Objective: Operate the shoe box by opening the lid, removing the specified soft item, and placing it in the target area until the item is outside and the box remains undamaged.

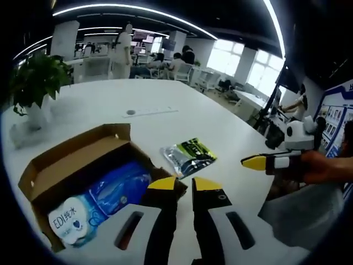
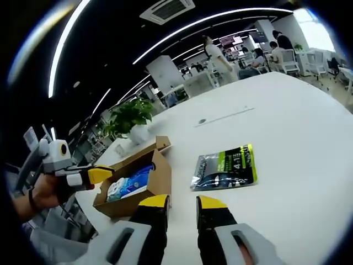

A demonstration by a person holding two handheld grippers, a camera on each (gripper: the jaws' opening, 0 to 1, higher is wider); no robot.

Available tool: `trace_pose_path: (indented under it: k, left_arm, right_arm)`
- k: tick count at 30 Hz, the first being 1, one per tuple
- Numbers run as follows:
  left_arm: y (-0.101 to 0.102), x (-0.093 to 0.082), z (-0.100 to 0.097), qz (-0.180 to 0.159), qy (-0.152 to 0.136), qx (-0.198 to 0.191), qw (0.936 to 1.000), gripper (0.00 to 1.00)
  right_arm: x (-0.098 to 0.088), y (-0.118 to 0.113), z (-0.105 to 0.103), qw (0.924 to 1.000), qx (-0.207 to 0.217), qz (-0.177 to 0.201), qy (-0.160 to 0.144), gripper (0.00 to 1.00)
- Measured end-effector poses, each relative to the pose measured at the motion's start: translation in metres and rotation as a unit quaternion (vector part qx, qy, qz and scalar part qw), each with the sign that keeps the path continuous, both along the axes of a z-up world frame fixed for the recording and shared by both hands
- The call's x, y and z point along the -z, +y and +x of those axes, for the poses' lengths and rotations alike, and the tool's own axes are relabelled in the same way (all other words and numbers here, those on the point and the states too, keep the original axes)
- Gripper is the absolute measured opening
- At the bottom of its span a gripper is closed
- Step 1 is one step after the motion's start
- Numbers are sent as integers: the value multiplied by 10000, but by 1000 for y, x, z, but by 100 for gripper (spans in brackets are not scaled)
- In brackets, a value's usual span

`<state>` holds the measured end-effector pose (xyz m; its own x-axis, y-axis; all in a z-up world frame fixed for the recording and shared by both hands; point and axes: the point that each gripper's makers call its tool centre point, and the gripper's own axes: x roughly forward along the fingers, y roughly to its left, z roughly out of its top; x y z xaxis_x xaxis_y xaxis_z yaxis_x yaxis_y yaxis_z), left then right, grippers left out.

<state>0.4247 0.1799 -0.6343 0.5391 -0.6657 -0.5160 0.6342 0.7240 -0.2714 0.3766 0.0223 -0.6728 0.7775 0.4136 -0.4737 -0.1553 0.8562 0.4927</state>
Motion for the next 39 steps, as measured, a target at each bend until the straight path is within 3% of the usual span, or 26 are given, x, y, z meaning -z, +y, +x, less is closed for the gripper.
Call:
trace_pose_path:
  k: [8, 26, 39]
  left_arm:
    - [20, 9, -1, 22, 106, -174, 9998, 10]
    - [60, 11, 6, 109, 122, -552, 9983, 11]
    - [82, 11, -2, 120, 160, -650, 9977, 14]
  right_arm:
    - [1, 14, 4, 9999, -158, 48, 4, 17]
    - [2, 45, 13, 9983, -556, 151, 14, 23]
    - [1, 64, 16, 9970, -769, 120, -11, 29]
